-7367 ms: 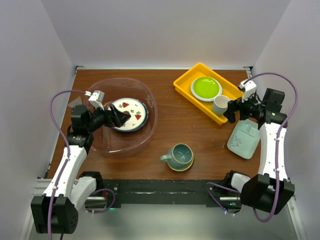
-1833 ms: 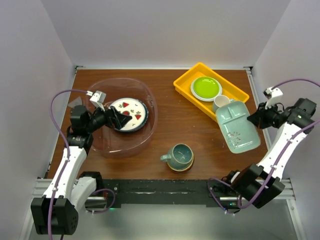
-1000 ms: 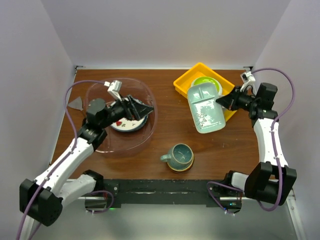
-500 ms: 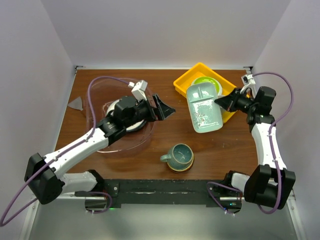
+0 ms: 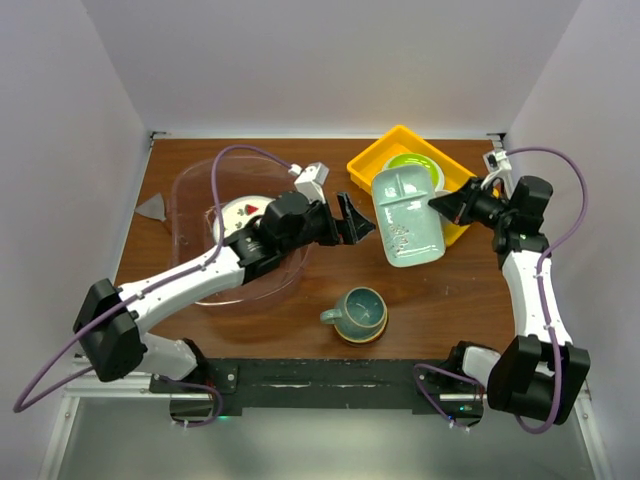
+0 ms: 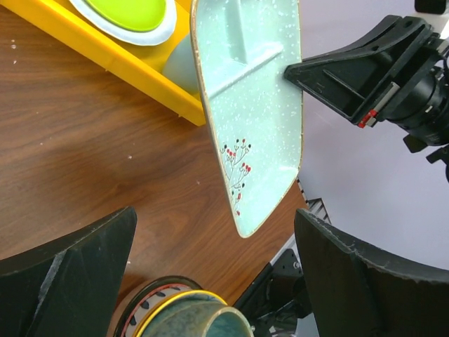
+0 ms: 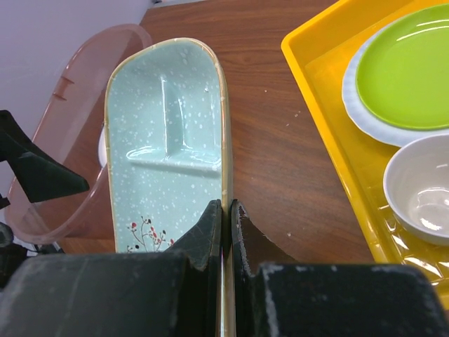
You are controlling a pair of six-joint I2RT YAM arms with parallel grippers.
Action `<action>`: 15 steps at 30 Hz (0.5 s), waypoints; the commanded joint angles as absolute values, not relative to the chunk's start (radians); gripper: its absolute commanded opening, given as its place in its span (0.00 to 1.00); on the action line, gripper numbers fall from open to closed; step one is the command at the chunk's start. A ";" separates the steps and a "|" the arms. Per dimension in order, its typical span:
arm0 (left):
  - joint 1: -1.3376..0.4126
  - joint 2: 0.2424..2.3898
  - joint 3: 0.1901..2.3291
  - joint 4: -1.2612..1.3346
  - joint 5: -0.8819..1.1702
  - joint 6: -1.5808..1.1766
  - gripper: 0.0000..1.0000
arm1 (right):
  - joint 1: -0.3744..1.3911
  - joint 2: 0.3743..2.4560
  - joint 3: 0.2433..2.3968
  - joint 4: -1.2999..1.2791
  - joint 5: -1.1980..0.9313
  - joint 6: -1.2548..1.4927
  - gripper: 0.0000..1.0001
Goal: Place the mixed dishes into the plastic bin
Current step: Pick up the plate at the center of the board.
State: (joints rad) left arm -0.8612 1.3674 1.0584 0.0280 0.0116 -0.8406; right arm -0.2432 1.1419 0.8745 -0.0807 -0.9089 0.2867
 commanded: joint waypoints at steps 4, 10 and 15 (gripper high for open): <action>-0.897 1.477 1.186 0.044 -0.061 -0.776 0.98 | -0.241 1.086 0.879 0.048 -0.991 0.354 0.00; -0.902 1.598 1.282 0.038 -0.069 -0.756 0.75 | -0.241 1.080 0.873 0.066 -1.012 0.371 0.00; -0.910 1.661 1.331 0.040 -0.071 -0.746 0.42 | -0.241 1.071 0.865 0.072 -1.020 0.374 0.00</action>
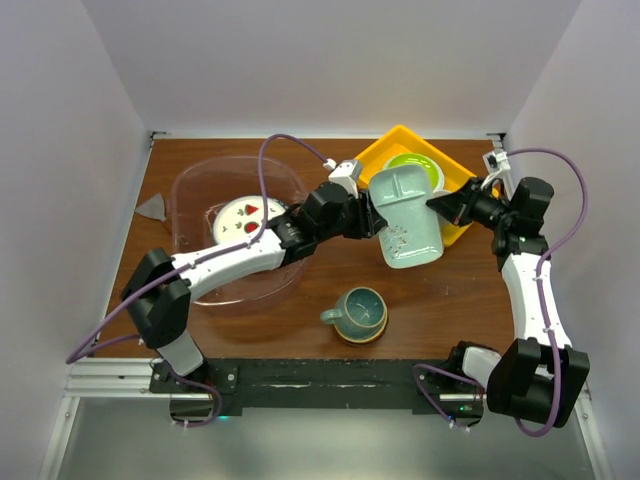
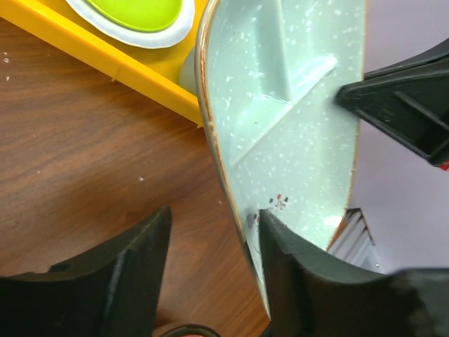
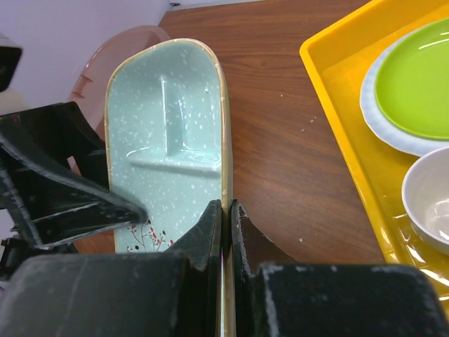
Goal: Place the mixed dishes into the plastic bin
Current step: Pick up the plate at the center of the board.
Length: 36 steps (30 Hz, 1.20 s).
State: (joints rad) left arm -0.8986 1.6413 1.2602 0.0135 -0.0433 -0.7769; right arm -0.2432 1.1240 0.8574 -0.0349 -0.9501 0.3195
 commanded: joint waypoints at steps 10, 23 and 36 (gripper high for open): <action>-0.907 1.560 1.290 0.093 -0.090 -0.715 0.00 | -0.241 1.048 0.854 0.094 -1.088 0.362 0.17; -0.698 1.235 1.207 0.038 -0.005 -0.707 0.00 | -0.242 0.999 0.838 0.103 -1.169 0.293 0.95; -0.450 1.043 1.121 -0.104 0.078 -0.623 0.00 | -0.250 1.002 0.836 0.075 -1.183 0.238 0.98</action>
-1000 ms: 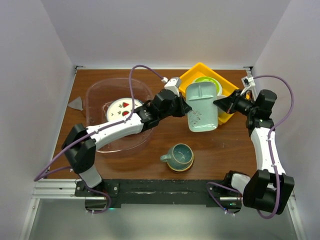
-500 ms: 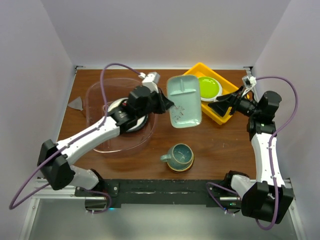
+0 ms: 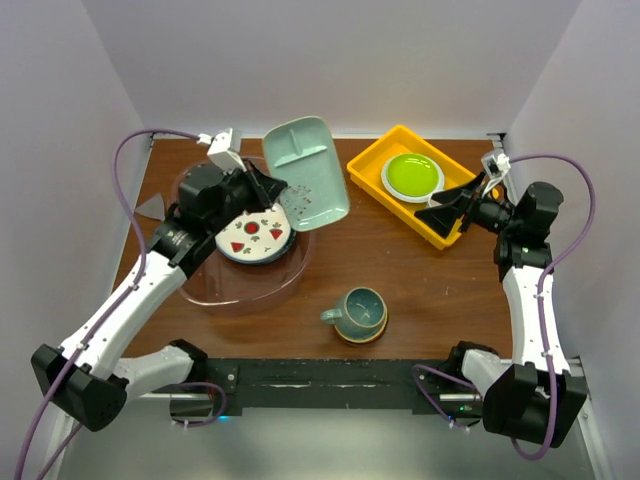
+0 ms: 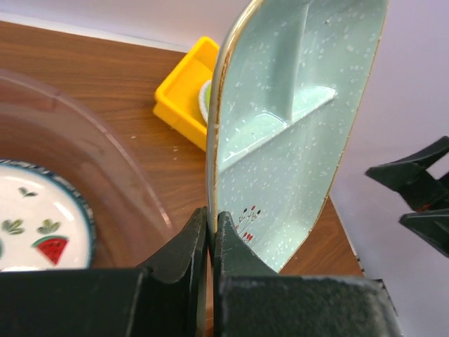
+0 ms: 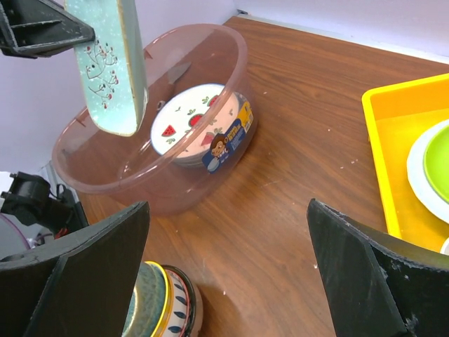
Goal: Place the mixed dishes into the plastic bin
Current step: Pick up the plate at the center of the board, then place the plate in the plastic bin.
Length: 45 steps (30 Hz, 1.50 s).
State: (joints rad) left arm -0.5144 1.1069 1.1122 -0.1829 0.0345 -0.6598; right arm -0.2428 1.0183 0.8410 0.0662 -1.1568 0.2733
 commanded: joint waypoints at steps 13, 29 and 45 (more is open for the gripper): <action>-0.192 0.982 1.032 -0.141 0.219 -0.610 0.00 | -0.253 1.022 0.838 0.049 -1.169 0.203 0.98; 0.025 1.060 0.925 -0.207 0.295 -0.695 0.00 | -0.255 1.025 0.841 0.028 -1.149 0.173 0.98; 0.035 1.212 0.904 -0.177 0.331 -0.684 0.00 | -0.258 1.023 0.841 0.018 -1.138 0.163 0.98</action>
